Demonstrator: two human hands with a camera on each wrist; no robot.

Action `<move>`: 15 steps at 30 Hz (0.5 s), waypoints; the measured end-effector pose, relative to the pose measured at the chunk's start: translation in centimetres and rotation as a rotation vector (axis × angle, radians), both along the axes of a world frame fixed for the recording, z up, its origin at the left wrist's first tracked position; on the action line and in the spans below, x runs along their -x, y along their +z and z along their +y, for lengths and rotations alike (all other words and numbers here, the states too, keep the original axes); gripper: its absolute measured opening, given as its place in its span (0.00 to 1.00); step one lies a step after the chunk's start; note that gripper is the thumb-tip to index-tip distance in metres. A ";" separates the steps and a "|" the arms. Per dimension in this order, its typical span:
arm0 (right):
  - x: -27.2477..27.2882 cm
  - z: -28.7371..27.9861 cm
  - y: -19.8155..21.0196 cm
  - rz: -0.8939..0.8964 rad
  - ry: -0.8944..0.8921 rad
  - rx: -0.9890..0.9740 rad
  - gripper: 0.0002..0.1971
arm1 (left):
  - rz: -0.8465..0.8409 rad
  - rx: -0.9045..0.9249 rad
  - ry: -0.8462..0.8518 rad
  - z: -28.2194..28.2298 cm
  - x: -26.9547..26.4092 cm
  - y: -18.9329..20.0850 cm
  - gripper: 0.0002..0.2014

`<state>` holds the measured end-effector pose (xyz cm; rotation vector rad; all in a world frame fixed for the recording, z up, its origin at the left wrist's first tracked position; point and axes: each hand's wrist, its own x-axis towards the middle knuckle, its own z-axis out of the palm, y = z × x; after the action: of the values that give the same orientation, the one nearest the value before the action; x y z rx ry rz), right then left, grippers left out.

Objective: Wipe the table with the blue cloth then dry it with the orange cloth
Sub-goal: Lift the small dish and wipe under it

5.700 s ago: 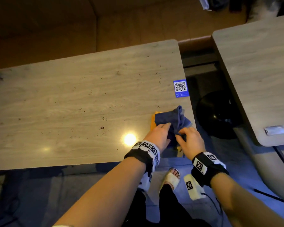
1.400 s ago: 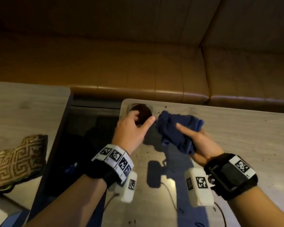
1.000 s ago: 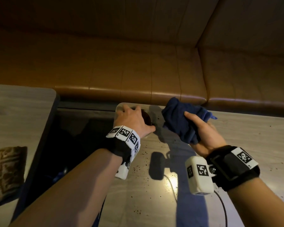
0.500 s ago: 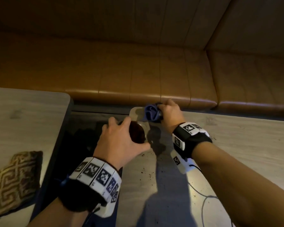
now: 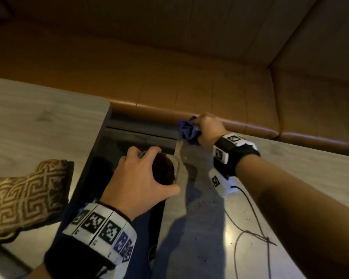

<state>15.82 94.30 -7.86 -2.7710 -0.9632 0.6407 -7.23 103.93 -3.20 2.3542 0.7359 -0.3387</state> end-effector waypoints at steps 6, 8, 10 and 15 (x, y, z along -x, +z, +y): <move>10.6 -6.2 0.4 0.045 0.287 -0.134 0.23 | -0.055 -0.011 -0.028 -1.8 1.6 0.6 0.43; 12.9 -8.9 0.4 0.066 0.388 -0.146 0.22 | -0.050 -0.005 -0.039 -2.1 2.3 1.2 0.43; 13.4 -10.4 0.1 0.089 0.404 -0.152 0.20 | -0.045 -0.005 -0.061 -2.3 2.7 1.8 0.43; 7.0 -9.5 3.4 -0.030 -0.062 -0.372 0.14 | -0.016 0.002 -0.074 -2.4 1.5 2.4 0.44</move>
<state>8.80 84.79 -4.47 -2.4750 -0.8936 0.3664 -8.72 101.55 -0.79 2.3837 0.6418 -0.3519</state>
